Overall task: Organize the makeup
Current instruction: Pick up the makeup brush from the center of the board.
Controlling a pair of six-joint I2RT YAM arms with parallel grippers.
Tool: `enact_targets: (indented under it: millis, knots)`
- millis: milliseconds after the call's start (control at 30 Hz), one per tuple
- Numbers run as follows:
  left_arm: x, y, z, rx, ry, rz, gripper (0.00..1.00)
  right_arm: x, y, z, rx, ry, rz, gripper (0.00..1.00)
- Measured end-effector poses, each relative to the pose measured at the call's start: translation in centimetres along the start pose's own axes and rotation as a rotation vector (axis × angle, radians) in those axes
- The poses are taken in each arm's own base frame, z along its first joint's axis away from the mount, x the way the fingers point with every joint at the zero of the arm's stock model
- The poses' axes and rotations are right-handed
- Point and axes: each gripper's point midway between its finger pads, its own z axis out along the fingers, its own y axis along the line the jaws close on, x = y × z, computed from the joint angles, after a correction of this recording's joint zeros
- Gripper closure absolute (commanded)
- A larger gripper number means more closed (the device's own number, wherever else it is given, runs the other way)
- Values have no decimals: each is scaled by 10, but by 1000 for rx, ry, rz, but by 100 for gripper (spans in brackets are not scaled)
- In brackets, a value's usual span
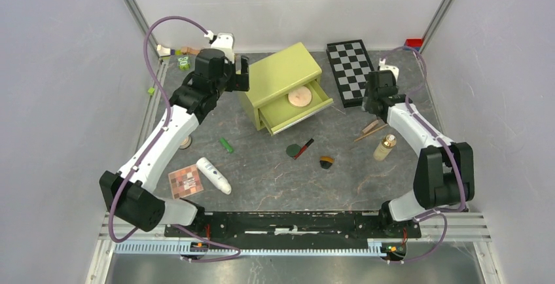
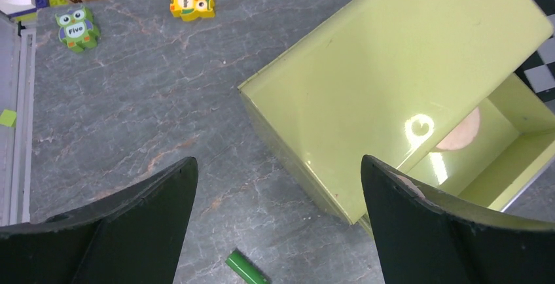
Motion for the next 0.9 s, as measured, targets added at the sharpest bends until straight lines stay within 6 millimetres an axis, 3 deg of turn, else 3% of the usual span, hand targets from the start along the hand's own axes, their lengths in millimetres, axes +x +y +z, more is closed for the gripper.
enact_targets:
  millis: [200,567,900]
  knots:
    - [17,4,5,-22,31,18,0,15,-32,23,53,81,51,48]
    - [17,4,5,-21,32,20,0,60,-54,45,57,224,53,51]
    - [17,4,5,-17,32,20,0,91,-47,55,0,300,60,53]
